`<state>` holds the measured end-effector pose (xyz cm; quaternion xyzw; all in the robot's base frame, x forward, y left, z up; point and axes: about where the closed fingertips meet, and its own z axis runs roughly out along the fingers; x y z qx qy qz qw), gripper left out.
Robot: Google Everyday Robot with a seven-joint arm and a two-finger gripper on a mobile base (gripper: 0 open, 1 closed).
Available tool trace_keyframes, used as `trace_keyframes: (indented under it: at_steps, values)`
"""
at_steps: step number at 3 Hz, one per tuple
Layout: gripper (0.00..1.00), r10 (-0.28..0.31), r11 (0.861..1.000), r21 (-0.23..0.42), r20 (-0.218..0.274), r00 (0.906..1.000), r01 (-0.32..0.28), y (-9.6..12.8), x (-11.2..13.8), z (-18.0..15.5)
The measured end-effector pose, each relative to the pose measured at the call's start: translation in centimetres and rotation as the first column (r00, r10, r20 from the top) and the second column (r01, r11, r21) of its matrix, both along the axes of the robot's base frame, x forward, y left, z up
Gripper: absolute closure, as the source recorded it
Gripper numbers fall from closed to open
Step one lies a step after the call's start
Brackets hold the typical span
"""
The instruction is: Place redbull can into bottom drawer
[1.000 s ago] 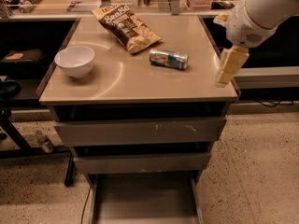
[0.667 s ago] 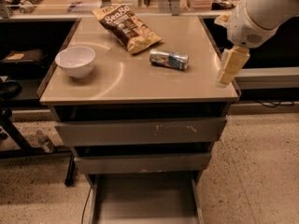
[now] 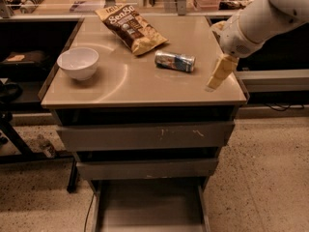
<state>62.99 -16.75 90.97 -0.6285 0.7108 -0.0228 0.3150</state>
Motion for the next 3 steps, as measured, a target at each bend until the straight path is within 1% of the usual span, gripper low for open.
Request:
trace_keyframes:
  at_steps: [1, 2, 3]
  values:
    - [0.0, -0.036, 0.992, 0.119, -0.036, 0.9987, 0.04, 1.5, 3.4, -1.8]
    - [0.0, -0.041, 0.979, 0.199, -0.064, 0.9971, 0.053, 3.0, 6.2, -2.1]
    - [0.0, -0.018, 0.953, 0.299, -0.113, 0.9934, 0.052, 3.7, 8.2, -2.5]
